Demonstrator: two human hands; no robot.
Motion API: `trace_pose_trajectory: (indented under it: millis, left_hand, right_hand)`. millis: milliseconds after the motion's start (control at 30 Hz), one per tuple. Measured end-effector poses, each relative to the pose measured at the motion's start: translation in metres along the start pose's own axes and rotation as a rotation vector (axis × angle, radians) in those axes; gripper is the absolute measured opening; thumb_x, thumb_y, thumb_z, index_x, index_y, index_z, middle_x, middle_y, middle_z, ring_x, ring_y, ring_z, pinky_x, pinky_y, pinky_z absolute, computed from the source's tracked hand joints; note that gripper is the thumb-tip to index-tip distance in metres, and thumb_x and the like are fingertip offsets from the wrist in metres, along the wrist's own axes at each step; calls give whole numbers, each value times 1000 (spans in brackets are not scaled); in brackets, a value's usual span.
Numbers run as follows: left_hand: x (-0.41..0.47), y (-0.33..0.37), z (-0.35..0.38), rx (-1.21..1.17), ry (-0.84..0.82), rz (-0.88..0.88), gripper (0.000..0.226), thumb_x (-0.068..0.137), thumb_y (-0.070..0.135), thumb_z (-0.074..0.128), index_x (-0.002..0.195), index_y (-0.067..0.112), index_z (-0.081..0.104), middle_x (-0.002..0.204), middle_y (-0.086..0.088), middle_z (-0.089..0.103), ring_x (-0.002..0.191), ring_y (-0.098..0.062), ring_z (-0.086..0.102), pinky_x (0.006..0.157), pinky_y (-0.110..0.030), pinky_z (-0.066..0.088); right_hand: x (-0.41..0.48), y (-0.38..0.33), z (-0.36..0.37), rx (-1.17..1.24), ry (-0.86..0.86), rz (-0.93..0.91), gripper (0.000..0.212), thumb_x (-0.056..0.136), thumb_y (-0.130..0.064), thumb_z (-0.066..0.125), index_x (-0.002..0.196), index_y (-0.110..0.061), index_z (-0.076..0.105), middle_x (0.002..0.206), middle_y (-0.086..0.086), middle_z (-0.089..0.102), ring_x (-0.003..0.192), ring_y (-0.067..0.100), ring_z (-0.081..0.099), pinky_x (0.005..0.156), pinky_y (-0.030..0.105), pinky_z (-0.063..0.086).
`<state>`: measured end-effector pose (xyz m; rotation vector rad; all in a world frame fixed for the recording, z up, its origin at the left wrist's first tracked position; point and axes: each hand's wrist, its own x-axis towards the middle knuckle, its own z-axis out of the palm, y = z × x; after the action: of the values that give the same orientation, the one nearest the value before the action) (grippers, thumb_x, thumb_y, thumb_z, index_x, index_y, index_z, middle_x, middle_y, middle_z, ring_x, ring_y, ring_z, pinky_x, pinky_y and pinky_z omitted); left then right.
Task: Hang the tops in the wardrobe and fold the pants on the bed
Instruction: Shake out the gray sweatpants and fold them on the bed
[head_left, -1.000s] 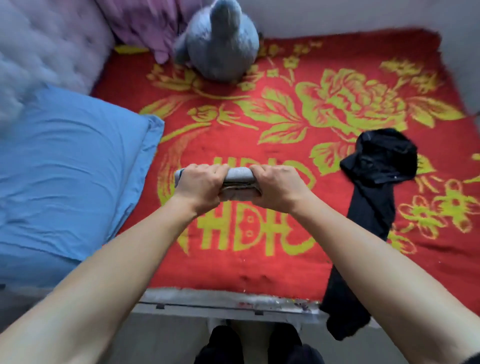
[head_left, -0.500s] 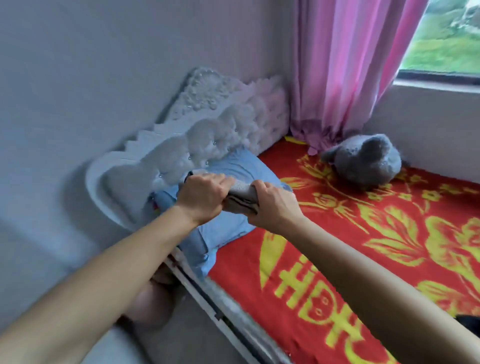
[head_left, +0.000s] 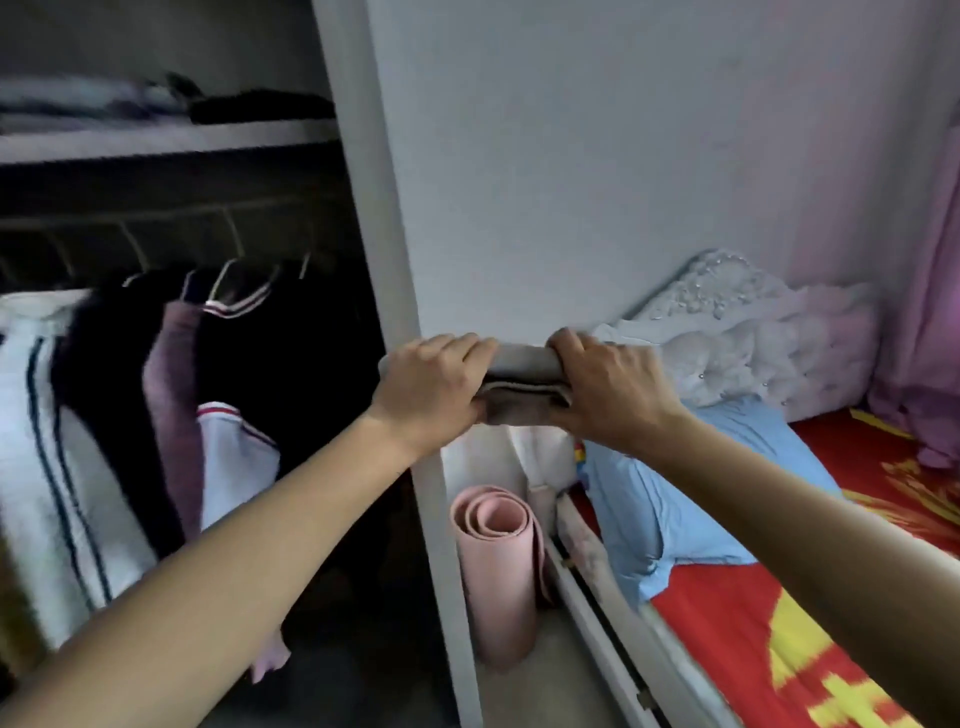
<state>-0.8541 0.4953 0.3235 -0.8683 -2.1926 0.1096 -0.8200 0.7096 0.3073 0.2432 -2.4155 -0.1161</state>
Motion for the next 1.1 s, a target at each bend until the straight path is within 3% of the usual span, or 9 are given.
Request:
trace_pose_trajectory:
  millis: [133, 267, 400, 633, 733, 833, 967, 1100]
  left_hand:
    - [-72, -94, -63, 72, 61, -118, 55, 63, 38, 72, 113, 14, 67, 100, 1, 71, 89, -23, 69, 66, -36, 52]
    - [-124, -176, -111, 172, 134, -185, 60, 61, 29, 76, 117, 8, 67, 105, -5, 72, 92, -27, 70, 68, -38, 56]
    - [-149, -242, -149, 272, 214, -253, 68, 57, 25, 85, 120, 10, 66, 111, -6, 71, 94, -28, 70, 71, -38, 56]
    - [-114, -345, -207, 490, 366, -221, 64, 67, 27, 76, 128, 15, 59, 118, -5, 68, 99, -30, 67, 72, -41, 52]
    - [-75, -386, -229, 606, 471, -170, 60, 78, 26, 66, 135, 15, 53, 127, -7, 63, 109, -31, 63, 82, -44, 50]
    - [-38, -424, -234, 657, 504, -172, 60, 86, 25, 63, 142, 14, 45, 137, -11, 56, 121, -32, 55, 95, -47, 45]
    - [-3, -468, -211, 609, 397, -241, 62, 90, 31, 65, 145, 22, 38, 137, -10, 55, 120, -32, 54, 90, -48, 46]
    - [11, -504, -163, 430, 135, -322, 53, 85, 47, 64, 133, 35, 44, 118, -4, 63, 106, -31, 58, 74, -38, 41]
  right_hand:
    - [56, -114, -36, 29, 50, -146, 60, 80, -72, 50, 110, -21, 46, 102, -2, 65, 88, 29, 68, 62, 37, 45]
    - [103, -208, -62, 36, 145, -241, 55, 81, -68, 54, 109, -21, 46, 98, -2, 64, 87, 28, 68, 57, 34, 36]
    - [150, -271, -86, 2, 267, -302, 45, 86, -53, 56, 116, -21, 46, 101, -3, 65, 89, 27, 68, 55, 33, 37]
    - [257, -308, -126, -23, 578, -345, 50, 84, -50, 51, 121, -16, 50, 106, 1, 68, 93, 31, 68, 57, 35, 34]
    - [311, -304, -144, -21, 779, -345, 54, 86, -53, 50, 124, -14, 49, 108, 6, 66, 93, 34, 67, 60, 37, 35]
    - [364, -296, -150, -24, 861, -323, 55, 90, -46, 60, 129, -11, 45, 112, 14, 64, 94, 38, 64, 65, 40, 34]
    - [422, -296, -133, -73, 814, -294, 53, 90, -40, 66, 129, -10, 44, 110, 16, 63, 91, 39, 63, 66, 41, 35]
    - [465, -299, -94, -52, 423, -345, 51, 79, -46, 71, 118, -22, 49, 87, 1, 57, 73, 29, 54, 61, 35, 36]
